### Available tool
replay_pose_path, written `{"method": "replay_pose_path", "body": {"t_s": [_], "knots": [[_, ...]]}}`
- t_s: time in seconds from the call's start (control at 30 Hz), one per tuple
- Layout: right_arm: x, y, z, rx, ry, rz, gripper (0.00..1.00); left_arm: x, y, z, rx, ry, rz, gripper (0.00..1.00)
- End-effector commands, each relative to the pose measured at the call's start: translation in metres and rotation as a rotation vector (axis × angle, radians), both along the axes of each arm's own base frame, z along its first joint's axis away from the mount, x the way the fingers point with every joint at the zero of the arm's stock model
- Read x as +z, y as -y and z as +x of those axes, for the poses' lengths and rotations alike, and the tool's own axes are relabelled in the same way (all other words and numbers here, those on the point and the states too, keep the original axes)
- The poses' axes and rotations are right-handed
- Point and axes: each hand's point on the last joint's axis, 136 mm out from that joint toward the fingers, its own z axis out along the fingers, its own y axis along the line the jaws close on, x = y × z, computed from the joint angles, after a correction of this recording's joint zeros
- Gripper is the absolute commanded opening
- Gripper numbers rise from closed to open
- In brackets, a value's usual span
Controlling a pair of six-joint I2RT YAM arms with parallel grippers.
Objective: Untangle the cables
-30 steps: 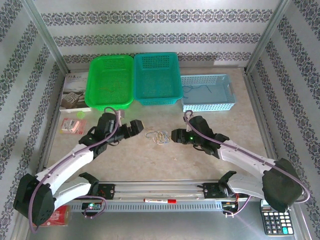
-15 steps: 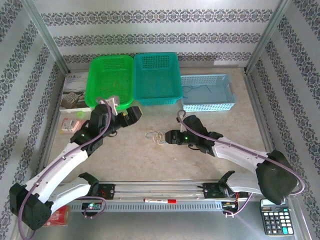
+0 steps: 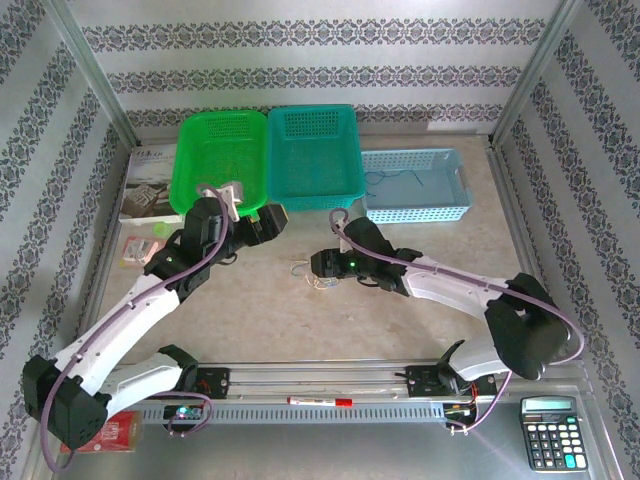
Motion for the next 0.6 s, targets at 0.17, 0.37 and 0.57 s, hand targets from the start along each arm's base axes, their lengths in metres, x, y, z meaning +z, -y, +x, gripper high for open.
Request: {"method": "replay_pose_path", "body": {"t_s": [0.17,0.37,0.57], "knots": [[-0.025,0.019,0.006,-0.049,0.007,-0.085,0.25,-0.021,-0.005,-0.004,0.015,-0.037,-0.001,1.00],[-0.039,0.062,-0.001,-0.166,-0.007,-0.104,0.09,-0.041,-0.001,-0.006,-0.004,-0.079,-0.007,1.00],[-0.041,0.073,-0.011,-0.170,-0.022,-0.103,0.12,-0.060,0.008,-0.005,-0.039,-0.130,-0.009,1.00]]}}
